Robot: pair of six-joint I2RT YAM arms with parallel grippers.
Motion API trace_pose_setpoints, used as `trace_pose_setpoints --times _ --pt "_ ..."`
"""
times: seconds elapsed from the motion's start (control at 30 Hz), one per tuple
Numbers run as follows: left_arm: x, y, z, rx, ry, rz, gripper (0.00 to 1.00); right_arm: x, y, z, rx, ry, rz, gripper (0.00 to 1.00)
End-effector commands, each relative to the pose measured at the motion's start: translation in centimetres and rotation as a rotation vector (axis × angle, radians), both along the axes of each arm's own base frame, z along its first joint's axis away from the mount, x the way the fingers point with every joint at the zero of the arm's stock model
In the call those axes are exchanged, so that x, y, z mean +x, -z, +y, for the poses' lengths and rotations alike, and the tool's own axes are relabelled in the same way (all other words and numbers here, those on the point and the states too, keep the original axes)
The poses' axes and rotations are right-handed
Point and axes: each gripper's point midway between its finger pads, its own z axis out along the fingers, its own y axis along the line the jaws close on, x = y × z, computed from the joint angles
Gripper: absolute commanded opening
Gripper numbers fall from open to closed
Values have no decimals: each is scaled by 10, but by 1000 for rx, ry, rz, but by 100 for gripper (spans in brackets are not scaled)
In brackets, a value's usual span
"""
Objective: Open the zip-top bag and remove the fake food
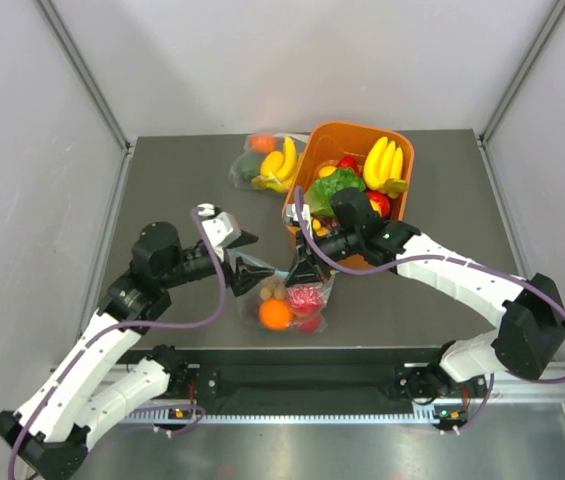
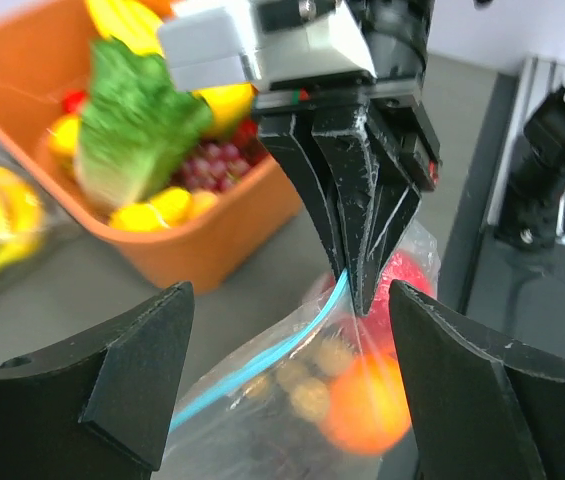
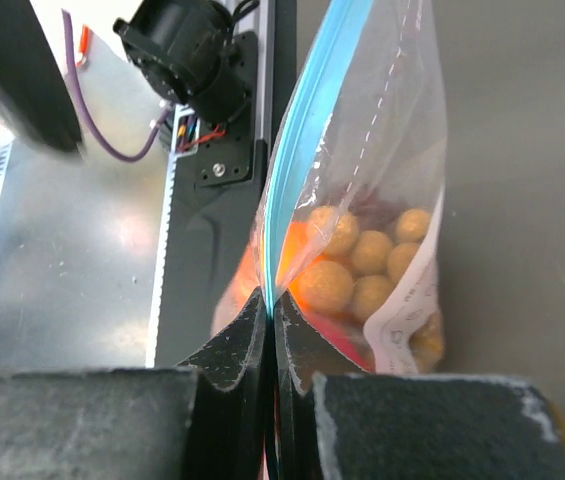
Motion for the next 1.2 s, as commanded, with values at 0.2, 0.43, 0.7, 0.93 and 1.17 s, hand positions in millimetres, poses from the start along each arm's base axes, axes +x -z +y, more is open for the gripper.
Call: trace_pose_setpoints --times 0.2,0.43,0.7,0.93,1.17 --pt "-2 33 -20 89 57 49 84 -6 -44 3 124 -97 -75 0" --pt "-14 62 -32 188 92 112 72 -10 -49 -1 128 -95 -89 0" --pt "-16 80 -33 242 86 160 15 -12 -52 -6 128 -91 -108 0" --pt "-2 63 -12 200 -70 79 0 -4 -55 -21 115 27 -170 59" --pt "0 44 14 94 -206 1 0 12 -110 -70 320 397 -351 92"
